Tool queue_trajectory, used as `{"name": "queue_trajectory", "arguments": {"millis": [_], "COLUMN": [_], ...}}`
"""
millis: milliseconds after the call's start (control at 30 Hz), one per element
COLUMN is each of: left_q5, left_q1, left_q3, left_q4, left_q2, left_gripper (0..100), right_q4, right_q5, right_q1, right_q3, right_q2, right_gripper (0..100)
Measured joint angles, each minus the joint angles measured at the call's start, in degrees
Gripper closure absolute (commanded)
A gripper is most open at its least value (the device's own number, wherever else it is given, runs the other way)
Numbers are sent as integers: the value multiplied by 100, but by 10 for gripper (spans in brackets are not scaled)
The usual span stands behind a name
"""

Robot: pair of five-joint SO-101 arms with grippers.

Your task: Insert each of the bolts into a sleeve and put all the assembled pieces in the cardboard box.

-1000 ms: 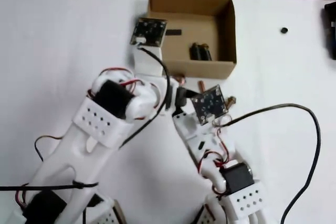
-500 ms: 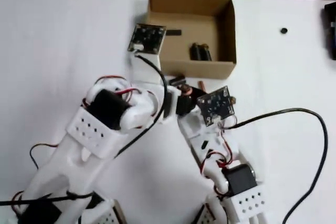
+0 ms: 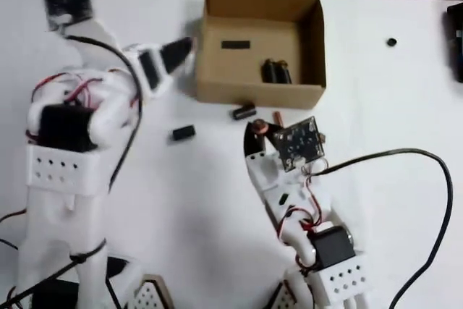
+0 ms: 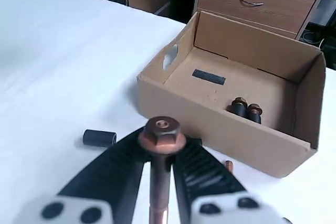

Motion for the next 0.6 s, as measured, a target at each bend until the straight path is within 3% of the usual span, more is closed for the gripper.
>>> {"name": "queue_trajectory", "arguments": {"millis": [167, 333, 600], "left_q5": [0, 0, -132], "left_q1": [-220, -492, -668], "left_q3": [114, 879, 2048], "left_q4": [325, 536, 536], "left_q2": [0, -9, -9], "left_gripper": [706, 985, 978], "right_q4": [0, 26, 352], "right_q5": [0, 0, 0], "right_q1": [0, 273, 369], "right_q3": [0, 53, 114], "right_q2": [0, 0, 149], "right_gripper": [978, 978, 979]}}
